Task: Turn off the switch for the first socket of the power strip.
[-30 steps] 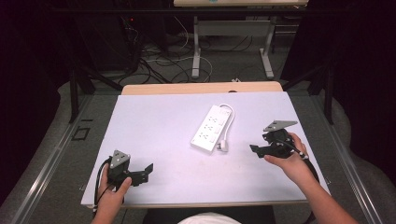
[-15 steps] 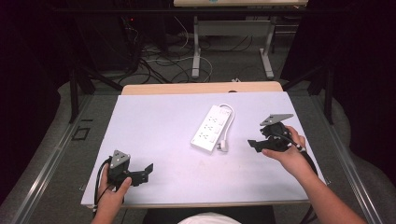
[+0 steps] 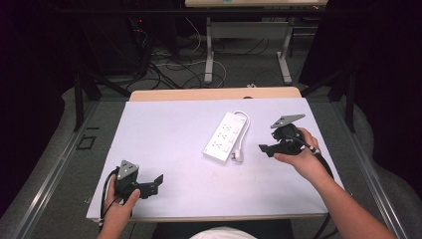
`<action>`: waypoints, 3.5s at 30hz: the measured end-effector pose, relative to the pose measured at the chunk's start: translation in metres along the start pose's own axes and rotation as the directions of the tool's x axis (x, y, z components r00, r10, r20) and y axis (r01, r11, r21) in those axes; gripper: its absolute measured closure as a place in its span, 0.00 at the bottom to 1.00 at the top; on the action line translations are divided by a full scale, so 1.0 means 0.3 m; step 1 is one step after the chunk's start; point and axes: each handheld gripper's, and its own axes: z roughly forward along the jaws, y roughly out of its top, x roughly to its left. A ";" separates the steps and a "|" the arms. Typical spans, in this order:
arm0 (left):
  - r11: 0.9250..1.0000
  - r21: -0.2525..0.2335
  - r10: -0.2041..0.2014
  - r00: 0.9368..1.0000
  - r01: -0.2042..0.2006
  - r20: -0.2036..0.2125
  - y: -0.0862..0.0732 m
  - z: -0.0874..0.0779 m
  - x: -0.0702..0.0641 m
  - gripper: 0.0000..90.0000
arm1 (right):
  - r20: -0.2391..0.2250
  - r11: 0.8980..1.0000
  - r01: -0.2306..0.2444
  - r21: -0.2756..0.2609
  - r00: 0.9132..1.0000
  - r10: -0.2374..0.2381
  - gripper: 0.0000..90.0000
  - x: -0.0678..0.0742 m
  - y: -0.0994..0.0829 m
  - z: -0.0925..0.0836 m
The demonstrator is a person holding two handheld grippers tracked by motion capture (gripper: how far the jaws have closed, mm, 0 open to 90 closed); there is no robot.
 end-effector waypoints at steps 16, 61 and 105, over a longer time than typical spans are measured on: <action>1.000 0.002 0.001 1.000 -0.001 0.001 0.000 0.000 0.000 0.00 | 0.002 1.000 0.007 0.020 1.000 -0.007 0.37 -0.015 0.073 0.017; 1.000 0.004 0.002 1.000 -0.002 0.004 0.001 0.003 0.002 0.00 | 0.040 0.989 -0.082 0.122 0.996 0.078 0.39 -0.081 0.260 0.112; 1.000 -0.005 -0.005 1.000 0.005 0.003 0.000 0.001 0.009 0.00 | 0.104 0.952 -0.277 0.127 0.959 0.265 0.60 -0.126 0.325 0.256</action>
